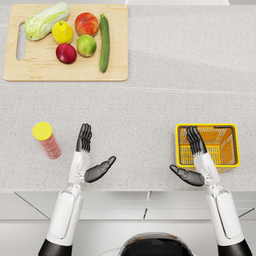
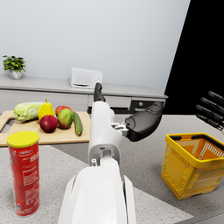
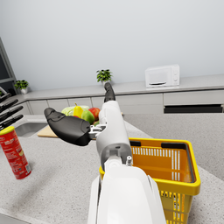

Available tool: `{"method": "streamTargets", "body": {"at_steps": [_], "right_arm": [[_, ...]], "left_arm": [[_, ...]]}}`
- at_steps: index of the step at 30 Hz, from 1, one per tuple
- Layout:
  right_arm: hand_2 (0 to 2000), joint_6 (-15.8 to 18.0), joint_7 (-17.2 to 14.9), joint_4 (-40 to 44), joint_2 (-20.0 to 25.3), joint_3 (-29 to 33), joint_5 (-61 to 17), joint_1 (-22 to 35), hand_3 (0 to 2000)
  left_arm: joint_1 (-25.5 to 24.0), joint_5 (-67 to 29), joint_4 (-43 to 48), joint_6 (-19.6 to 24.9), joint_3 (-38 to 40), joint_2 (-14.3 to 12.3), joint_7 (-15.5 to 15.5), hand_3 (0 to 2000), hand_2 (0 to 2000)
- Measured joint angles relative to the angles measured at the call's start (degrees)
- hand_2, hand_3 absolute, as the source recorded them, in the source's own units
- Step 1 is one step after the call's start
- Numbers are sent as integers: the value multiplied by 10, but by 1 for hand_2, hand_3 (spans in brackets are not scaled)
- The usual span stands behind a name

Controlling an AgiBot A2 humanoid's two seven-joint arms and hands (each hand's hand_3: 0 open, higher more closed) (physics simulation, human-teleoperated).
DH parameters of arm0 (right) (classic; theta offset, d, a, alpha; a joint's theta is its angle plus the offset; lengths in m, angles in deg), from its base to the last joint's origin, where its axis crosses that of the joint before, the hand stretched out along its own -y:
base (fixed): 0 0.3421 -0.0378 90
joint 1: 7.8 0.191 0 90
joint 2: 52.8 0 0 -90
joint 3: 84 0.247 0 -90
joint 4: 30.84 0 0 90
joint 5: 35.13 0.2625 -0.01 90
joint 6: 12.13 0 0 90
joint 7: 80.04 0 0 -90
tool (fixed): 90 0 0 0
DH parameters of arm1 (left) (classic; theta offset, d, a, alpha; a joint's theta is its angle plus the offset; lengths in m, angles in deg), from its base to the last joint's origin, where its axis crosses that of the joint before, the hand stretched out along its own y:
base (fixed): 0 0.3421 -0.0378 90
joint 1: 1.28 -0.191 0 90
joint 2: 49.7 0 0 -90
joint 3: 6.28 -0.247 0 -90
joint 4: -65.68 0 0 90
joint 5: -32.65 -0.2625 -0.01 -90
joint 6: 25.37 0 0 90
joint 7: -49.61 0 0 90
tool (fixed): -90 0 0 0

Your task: Pick up the red potato chip and place it into the yellow basket

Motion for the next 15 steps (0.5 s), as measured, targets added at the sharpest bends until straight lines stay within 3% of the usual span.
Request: {"method": "streamTargets", "body": {"at_steps": [12,15], "right_arm": [[0,0,0,0,0,0,0,0,0],[0,-28,28,1,4,-5,0,0,0]], "left_arm": [[0,0,0,0,0,0,0,0,0],[3,0,-9,36,-1,-7,-36,0,0]]}}
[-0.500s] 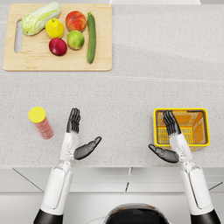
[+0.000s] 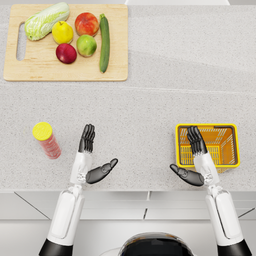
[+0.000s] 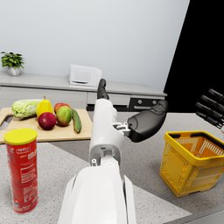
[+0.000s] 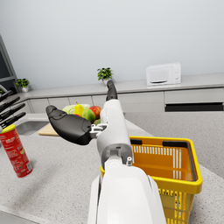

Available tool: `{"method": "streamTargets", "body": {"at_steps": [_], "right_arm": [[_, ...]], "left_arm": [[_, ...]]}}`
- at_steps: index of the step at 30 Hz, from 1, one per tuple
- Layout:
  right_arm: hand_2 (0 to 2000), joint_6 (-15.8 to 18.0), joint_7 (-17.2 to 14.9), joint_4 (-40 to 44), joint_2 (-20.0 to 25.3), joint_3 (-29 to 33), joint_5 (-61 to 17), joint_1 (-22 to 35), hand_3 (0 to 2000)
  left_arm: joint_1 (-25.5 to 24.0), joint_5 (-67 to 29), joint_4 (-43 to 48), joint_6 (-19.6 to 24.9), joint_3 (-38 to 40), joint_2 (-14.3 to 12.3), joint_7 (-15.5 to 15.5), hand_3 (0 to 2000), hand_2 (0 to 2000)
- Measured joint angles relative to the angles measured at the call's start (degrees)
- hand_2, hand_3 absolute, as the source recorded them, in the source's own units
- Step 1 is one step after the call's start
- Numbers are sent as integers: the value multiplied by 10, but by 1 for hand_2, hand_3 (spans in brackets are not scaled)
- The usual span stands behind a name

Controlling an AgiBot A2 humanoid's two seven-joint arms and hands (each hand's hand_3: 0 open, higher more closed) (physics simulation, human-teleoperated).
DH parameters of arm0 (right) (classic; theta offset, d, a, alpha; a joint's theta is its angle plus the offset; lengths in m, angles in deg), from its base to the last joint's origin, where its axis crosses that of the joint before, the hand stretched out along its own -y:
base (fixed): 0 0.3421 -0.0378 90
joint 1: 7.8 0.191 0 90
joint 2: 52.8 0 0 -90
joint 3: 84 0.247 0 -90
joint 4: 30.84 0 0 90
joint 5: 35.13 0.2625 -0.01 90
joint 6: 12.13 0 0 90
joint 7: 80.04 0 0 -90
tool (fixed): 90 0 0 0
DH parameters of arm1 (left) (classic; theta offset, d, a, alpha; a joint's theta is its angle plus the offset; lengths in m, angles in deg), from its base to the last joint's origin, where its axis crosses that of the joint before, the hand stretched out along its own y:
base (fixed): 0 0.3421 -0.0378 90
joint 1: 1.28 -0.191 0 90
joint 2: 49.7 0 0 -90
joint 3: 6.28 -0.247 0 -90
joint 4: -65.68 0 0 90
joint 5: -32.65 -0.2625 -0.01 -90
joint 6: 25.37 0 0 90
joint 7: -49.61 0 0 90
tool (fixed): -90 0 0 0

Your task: Pick up the red potato chip and place it into the yellow basket

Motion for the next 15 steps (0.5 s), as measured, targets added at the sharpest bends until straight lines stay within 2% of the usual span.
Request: {"method": "streamTargets", "body": {"at_steps": [5,12,15], "right_arm": [[0,-24,24,-28,16,57,0,23,0],[0,-29,29,-35,25,132,-178,37,0],[0,-29,30,-36,28,144,-219,35,0]], "left_arm": [[38,0,-16,17,67,-17,-17,0,0],[60,-178,-34,21,172,-22,-21,0,0],[58,-235,-44,21,214,-25,-21,0,0]]}}
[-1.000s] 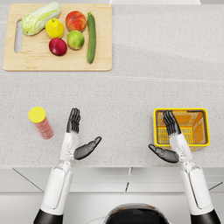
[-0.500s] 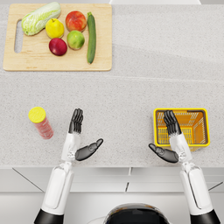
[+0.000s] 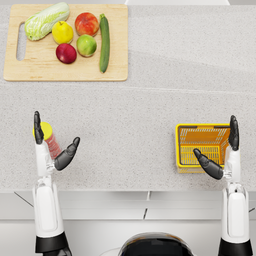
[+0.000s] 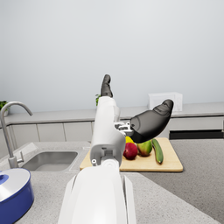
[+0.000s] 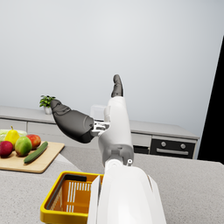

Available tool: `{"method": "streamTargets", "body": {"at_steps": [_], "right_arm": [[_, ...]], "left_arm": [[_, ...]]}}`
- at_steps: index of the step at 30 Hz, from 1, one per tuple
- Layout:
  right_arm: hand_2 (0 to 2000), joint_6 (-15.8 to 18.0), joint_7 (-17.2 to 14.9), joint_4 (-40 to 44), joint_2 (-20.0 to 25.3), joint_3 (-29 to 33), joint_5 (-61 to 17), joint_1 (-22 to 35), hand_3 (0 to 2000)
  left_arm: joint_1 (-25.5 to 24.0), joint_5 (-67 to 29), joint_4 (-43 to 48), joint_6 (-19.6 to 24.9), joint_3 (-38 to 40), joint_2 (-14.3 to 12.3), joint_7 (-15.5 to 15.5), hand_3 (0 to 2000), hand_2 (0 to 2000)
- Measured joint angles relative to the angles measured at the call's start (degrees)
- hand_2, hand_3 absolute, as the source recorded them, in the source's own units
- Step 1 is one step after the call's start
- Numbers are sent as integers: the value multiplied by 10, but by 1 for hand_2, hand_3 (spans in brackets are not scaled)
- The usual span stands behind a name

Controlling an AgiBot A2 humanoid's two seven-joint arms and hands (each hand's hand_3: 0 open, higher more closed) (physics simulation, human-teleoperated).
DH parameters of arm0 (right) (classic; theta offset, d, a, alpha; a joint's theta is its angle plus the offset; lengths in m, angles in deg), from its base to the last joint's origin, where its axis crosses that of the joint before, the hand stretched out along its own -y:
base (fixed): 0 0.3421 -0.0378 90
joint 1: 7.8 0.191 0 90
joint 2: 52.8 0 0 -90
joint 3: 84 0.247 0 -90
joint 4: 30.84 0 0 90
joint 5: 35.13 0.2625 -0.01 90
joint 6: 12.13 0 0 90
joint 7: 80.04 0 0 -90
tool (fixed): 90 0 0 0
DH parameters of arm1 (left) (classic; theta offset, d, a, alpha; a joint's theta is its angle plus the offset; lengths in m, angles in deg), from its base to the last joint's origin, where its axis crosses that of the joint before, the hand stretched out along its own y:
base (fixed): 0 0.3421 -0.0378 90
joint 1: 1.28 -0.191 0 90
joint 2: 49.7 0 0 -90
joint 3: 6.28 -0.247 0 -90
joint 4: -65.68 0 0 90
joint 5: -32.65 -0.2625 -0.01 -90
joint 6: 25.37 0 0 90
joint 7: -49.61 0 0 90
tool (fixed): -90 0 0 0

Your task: Pick up the red potato chip and place it into the yellow basket

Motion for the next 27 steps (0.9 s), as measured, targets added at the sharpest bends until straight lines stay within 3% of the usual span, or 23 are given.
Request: {"method": "streamTargets", "body": {"at_steps": [6,12,22,23,24,27], "right_arm": [[0,0,0,3,6,-10,-21,-4,0],[0,0,0,0,11,-27,-23,-7,0],[0,0,0,2,21,-46,-24,-12,0],[0,0,0,3,22,-46,-24,-12,0],[0,0,0,4,23,-47,-24,-13,0],[0,0,0,7,26,-54,-24,-14,0]], "left_arm": [[-1,-29,-63,0,43,-4,0,0,0],[14,-33,-205,0,27,-5,0,0,0],[109,-33,-482,0,-6,-10,0,0,0],[119,-33,-505,0,-8,-11,0,327,1361],[126,-33,-520,3,-8,-12,0,653,2000],[147,-33,-554,33,-13,-9,-3,1633,2000]]}}
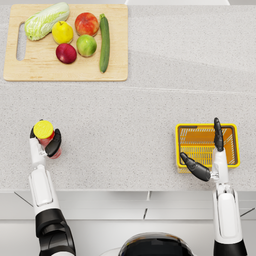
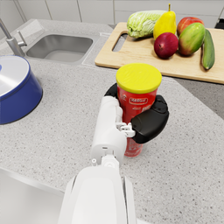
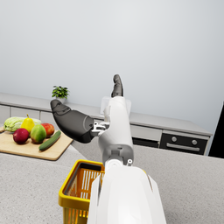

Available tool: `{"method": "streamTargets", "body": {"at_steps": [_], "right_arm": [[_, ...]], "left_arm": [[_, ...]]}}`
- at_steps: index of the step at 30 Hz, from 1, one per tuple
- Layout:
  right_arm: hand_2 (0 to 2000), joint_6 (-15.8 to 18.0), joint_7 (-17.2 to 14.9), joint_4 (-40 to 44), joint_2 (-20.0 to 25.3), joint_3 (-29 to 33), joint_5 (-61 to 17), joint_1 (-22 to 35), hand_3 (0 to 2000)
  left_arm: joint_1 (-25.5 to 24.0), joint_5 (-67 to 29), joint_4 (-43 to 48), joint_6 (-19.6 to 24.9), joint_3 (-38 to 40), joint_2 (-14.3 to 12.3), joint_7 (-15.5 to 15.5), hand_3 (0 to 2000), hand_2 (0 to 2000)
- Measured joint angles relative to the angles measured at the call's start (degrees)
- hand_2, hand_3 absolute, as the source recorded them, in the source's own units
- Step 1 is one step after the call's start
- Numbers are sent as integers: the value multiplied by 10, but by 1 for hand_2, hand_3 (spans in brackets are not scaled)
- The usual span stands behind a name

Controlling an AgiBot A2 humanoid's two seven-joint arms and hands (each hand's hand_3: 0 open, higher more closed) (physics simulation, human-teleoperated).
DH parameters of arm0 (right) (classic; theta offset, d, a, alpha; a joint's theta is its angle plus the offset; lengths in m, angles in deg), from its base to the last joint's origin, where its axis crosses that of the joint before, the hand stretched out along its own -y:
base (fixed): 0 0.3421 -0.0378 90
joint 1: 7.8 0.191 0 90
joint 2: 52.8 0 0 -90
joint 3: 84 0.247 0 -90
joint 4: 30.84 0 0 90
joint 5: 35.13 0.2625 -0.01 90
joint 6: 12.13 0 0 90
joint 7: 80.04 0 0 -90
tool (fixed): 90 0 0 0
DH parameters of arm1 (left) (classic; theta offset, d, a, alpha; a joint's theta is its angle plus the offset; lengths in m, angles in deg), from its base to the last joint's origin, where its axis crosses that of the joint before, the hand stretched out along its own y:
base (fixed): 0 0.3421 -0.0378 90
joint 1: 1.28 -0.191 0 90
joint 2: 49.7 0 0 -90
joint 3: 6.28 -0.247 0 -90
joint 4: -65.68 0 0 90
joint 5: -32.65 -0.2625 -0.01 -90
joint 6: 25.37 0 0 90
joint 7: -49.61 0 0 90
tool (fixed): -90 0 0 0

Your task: Pick up the red potato chip and place it into the yellow basket

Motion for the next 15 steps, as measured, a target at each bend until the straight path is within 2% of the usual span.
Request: {"method": "streamTargets", "body": {"at_steps": [1,2,4,8,12,15], "right_arm": [[0,0,0,1,1,-1,0,0,0],[0,0,0,0,2,-2,0,-1,0],[0,0,0,-1,4,-3,0,-2,0],[0,0,0,-3,12,-32,0,7,0],[0,0,0,3,29,-81,0,29,0],[0,0,0,10,44,-112,0,45,0]], "left_arm": [[2,0,-4,-4,-4,0,-1,1960,2000],[1,0,-1,-5,-7,0,0,2000,2000],[-20,0,41,-5,-17,-2,0,2000,2000],[-66,-1,244,-9,-45,-7,2,2000,2000],[-57,0,430,-5,-92,-13,0,2000,2000],[-42,0,513,4,-143,-24,0,2000,2000]]}}
